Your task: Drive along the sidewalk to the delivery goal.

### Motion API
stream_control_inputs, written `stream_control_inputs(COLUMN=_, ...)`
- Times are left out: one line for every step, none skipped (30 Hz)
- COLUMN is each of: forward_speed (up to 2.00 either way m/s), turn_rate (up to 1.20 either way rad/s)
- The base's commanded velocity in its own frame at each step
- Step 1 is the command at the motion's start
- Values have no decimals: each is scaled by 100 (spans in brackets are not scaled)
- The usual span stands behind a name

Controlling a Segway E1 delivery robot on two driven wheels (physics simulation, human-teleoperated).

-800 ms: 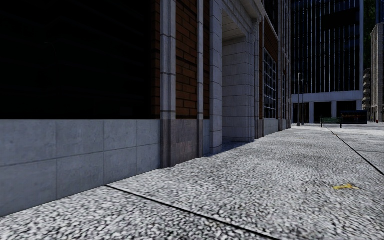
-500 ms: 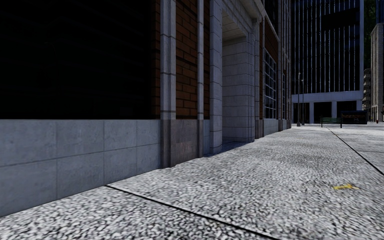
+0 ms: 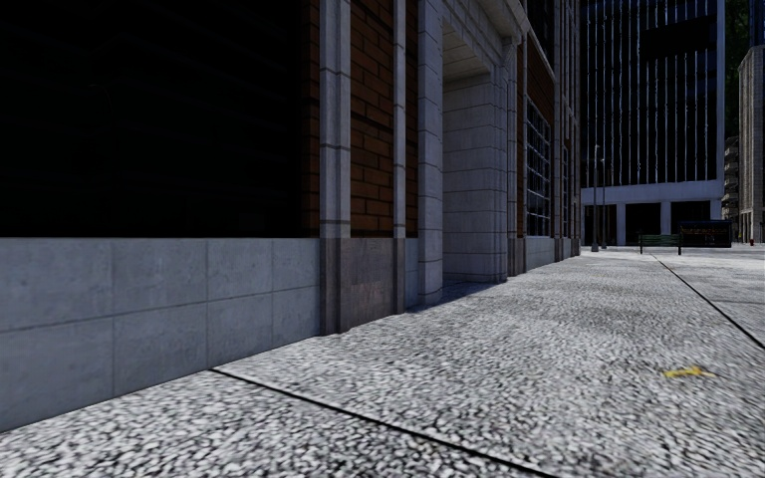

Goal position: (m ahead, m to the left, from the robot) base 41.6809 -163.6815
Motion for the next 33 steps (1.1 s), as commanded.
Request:
stream_control_inputs(forward_speed=0, turn_rate=0)
stream_control_inputs(forward_speed=0, turn_rate=0)
stream_control_inputs(forward_speed=0, turn_rate=0)
stream_control_inputs(forward_speed=0, turn_rate=0)
stream_control_inputs(forward_speed=0, turn_rate=0)
stream_control_inputs(forward_speed=0, turn_rate=0)
stream_control_inputs(forward_speed=1, turn_rate=0)
stream_control_inputs(forward_speed=1, turn_rate=0)
stream_control_inputs(forward_speed=28, turn_rate=0)
stream_control_inputs(forward_speed=49, turn_rate=0)
stream_control_inputs(forward_speed=56, turn_rate=0)
stream_control_inputs(forward_speed=58, turn_rate=0)
stream_control_inputs(forward_speed=58, turn_rate=0)
stream_control_inputs(forward_speed=59, turn_rate=0)
stream_control_inputs(forward_speed=59, turn_rate=0)
stream_control_inputs(forward_speed=57, turn_rate=-7)
stream_control_inputs(forward_speed=57, turn_rate=-22)
stream_control_inputs(forward_speed=57, turn_rate=-22)
stream_control_inputs(forward_speed=57, turn_rate=-27)
stream_control_inputs(forward_speed=57, turn_rate=-29)
stream_control_inputs(forward_speed=57, turn_rate=-31)
stream_control_inputs(forward_speed=57, turn_rate=-31)
stream_control_inputs(forward_speed=57, turn_rate=-32)
stream_control_inputs(forward_speed=57, turn_rate=-33)
stream_control_inputs(forward_speed=57, turn_rate=-36)
stream_control_inputs(forward_speed=57, turn_rate=-39)
stream_control_inputs(forward_speed=57, turn_rate=-39)
stream_control_inputs(forward_speed=58, turn_rate=-39)
stream_control_inputs(forward_speed=58, turn_rate=-40)
stream_control_inputs(forward_speed=58, turn_rate=-40)
stream_control_inputs(forward_speed=58, turn_rate=-40)
stream_control_inputs(forward_speed=58, turn_rate=-40)
stream_control_inputs(forward_speed=58, turn_rate=-40)
